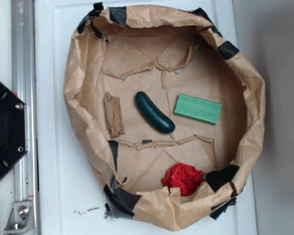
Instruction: Grab the plastic pickle.
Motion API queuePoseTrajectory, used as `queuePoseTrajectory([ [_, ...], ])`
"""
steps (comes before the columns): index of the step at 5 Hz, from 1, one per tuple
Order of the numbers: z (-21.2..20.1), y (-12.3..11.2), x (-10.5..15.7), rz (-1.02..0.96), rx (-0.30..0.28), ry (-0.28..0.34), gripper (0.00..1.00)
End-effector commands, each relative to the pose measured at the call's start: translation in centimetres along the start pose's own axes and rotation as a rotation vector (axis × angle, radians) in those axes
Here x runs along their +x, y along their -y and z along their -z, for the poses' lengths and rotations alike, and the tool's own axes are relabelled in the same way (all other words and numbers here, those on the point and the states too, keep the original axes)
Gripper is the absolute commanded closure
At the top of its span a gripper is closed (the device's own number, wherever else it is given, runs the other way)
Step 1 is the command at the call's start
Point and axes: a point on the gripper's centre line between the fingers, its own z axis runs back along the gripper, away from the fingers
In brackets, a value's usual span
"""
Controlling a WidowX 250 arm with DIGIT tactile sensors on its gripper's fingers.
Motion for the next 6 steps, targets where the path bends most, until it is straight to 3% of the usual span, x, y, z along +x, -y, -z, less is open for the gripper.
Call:
queuePoseTrajectory([
  [1, 0.0, 0.0, 0.0, 0.000, 0.000, 0.000, 0.00],
  [2, 2.4, -1.3, 4.8, 0.195, -0.014, -0.020, 0.00],
  [4, 9.5, -0.6, 14.2, 0.402, 0.053, -0.021, 0.00],
  [5, 15.5, 0.1, 17.1, 0.491, 0.043, -0.133, 0.00],
  [6, 20.8, 0.7, 15.3, 0.632, 0.089, -0.234, 0.00],
])
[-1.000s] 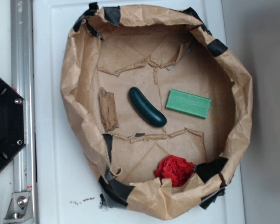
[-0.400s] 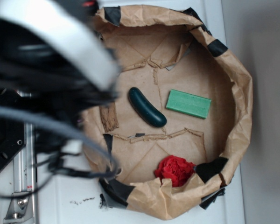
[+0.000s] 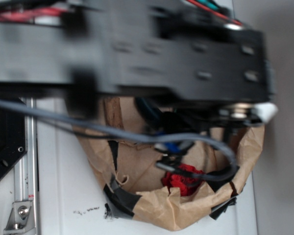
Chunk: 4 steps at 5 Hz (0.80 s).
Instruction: Grab the plastic pickle.
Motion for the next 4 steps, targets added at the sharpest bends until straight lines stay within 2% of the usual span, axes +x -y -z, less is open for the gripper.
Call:
queuePoseTrajectory([
  [1, 8.4, 2.0, 0.0, 0.226, 0.017, -0.091, 0.00],
  [2, 7.1, 3.0, -1.7, 0.261, -0.020, -0.062, 0.00],
  [3, 6.3, 3.1, -2.8, 0.235, -0.017, -0.038, 0.00],
  [4, 3.0, 1.8, -3.5, 0.128, -0.006, 0.061, 0.00],
])
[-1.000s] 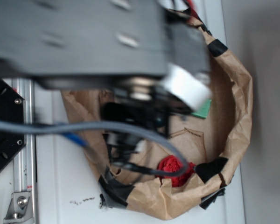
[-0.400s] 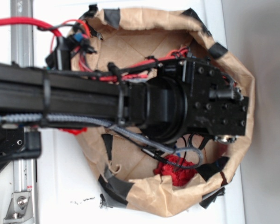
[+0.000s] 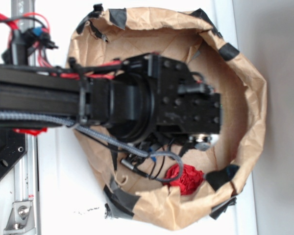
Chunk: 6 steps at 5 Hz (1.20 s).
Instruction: Grab the plastic pickle.
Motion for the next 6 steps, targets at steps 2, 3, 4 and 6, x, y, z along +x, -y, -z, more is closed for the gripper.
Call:
queuePoseTrajectory([
  [2, -6.8, -0.9, -1.9, -0.137, 0.068, 0.219, 0.00],
  [3, -4.1, -0.3, -1.4, -0.091, 0.041, 0.191, 0.00],
  [4, 0.4, 0.9, -0.3, -0.040, -0.034, 0.084, 0.00],
  [6, 0.9, 2.0, 0.2, 0.006, 0.016, 0.043, 0.00],
])
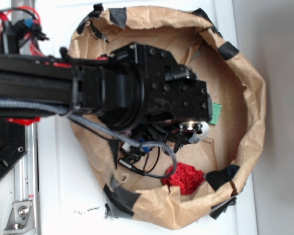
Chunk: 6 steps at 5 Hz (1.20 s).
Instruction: Grab the plastic pickle.
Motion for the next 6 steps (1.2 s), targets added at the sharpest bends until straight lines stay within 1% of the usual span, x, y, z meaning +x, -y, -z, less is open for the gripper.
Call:
queuePoseTrajectory([
  [1, 0.1, 1.8, 0.4, 0.040, 0.058, 0.005, 1.00],
  [2, -0.1, 1.7, 0.2, 0.048, 0.057, 0.005, 1.00],
  [3, -2.1, 1.5, 0.1, 0.043, 0.063, 0.028, 1.00],
  [4, -7.1, 0.9, -0.1, -0.050, 0.122, 0.059, 1.00],
  [5, -12.4, 0.2, -0.2, -0.251, 0.141, 0.190, 1.00],
  [6, -15.1, -0.2, -0.8, -0.444, 0.164, 0.276, 1.00],
])
